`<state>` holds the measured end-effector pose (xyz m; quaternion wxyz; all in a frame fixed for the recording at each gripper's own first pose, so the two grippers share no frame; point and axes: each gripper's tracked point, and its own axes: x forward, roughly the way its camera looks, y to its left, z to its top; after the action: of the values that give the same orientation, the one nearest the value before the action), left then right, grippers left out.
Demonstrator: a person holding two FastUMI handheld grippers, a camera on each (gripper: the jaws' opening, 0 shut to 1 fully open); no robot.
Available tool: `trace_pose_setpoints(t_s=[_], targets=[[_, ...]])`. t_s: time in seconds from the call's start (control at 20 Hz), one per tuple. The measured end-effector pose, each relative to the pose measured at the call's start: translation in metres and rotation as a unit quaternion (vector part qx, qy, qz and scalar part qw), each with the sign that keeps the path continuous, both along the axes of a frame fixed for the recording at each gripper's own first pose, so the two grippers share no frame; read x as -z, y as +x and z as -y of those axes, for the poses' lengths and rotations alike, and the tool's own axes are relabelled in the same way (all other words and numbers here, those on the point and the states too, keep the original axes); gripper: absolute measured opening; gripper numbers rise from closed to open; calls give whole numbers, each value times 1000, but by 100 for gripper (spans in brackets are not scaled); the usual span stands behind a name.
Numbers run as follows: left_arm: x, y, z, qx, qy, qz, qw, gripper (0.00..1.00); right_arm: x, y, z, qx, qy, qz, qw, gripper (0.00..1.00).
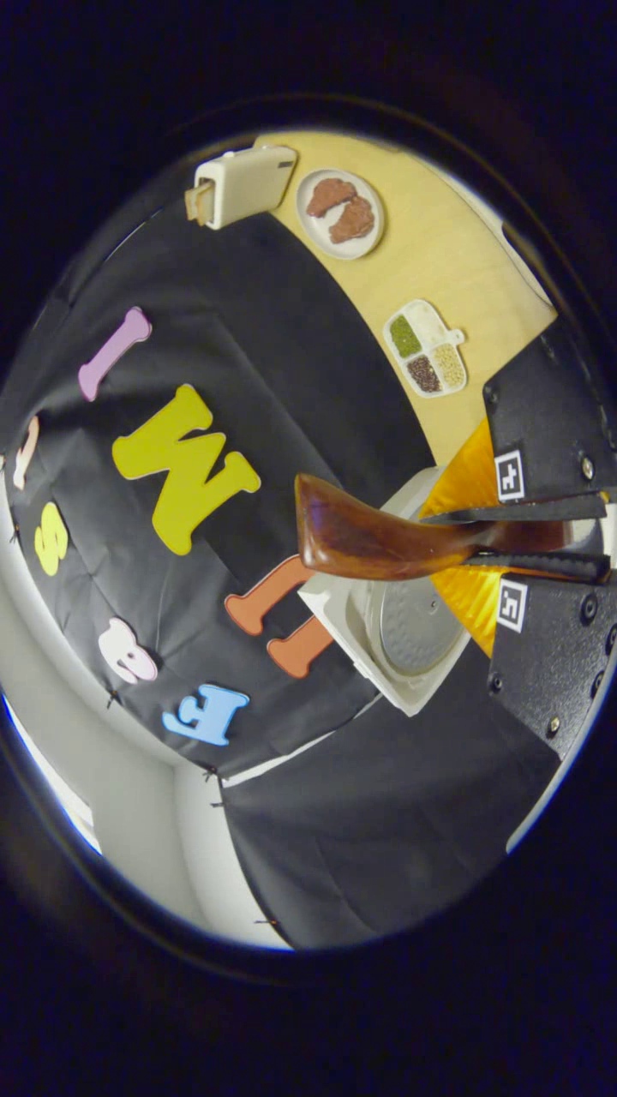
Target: Close the left gripper, press the button to open the rice cooker; take a wooden spoon from the chopstick holder with the right hand, scoop a spoonful of rice and pour it into the rice cooker, then put the wooden spoon back into the chopstick holder.
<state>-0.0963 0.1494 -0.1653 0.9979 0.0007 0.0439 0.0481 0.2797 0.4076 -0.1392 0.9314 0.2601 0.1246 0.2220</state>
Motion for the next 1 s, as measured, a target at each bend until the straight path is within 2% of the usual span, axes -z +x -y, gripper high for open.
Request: trace_pose_setpoints(t_s=[0.3, 0.5, 0.9, 1.0], targets=[[5, 8, -9, -5, -19, 3, 1000, 95, 19, 5, -25, -27, -73, 20, 997, 20], [13, 11, -5, 14, -39, -1, 999, 94, 19, 8, -33, -38, -128, 48, 990, 20], [10, 4, -8, 14, -32, 6, 999, 94, 30, 6, -50, -58, -190, 66, 978, 20], [10, 3, -9, 14, -32, 8, 999, 94, 33, 2, -56, -70, -189, 69, 977, 20]])
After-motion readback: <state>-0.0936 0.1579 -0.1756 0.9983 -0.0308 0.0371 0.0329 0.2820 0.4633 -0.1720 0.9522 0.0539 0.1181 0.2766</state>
